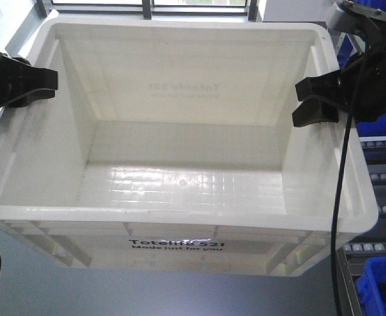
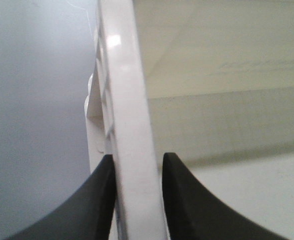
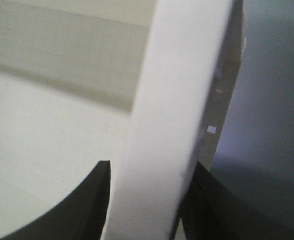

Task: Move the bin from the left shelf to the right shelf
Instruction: 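Keep holding the tote with both grippers during the drive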

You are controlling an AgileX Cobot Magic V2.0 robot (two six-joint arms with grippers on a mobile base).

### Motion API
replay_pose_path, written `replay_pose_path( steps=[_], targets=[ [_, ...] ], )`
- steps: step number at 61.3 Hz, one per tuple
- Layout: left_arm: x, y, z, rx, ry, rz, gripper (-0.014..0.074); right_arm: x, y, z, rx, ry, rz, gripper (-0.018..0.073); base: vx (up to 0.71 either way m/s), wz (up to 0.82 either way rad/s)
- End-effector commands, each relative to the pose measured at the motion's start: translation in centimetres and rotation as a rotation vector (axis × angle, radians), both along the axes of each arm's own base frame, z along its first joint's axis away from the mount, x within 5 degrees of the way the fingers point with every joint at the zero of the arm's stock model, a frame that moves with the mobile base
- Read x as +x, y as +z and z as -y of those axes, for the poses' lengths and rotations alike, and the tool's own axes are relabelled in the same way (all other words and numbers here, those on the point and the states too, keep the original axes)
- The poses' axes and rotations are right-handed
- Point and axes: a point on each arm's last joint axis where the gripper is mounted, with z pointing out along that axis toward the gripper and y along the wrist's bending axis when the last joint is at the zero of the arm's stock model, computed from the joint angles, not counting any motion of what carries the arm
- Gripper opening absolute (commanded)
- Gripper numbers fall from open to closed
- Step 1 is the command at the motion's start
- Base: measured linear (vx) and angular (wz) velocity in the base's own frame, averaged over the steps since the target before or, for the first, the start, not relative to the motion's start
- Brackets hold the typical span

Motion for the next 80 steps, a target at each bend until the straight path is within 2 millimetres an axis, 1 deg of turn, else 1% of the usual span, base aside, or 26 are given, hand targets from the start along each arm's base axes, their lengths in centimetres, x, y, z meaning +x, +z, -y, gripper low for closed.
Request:
replay_pose_path(
  steps=[1, 80],
  targets=[
    [-0.31, 3.21, 0.06, -0.056, 0.014, 0.181, -0.0005, -0.42, 2.58, -0.09, 0.041, 0.013, 0.119, -0.0004, 0.44, -0.03],
    [-0.31, 3.21, 0.06, -0.056, 0.014, 0.181, -0.0005, -0.43, 2.58, -0.09, 0.041, 0.013, 0.118, -0.0004, 0.43, -0.02]
  ],
)
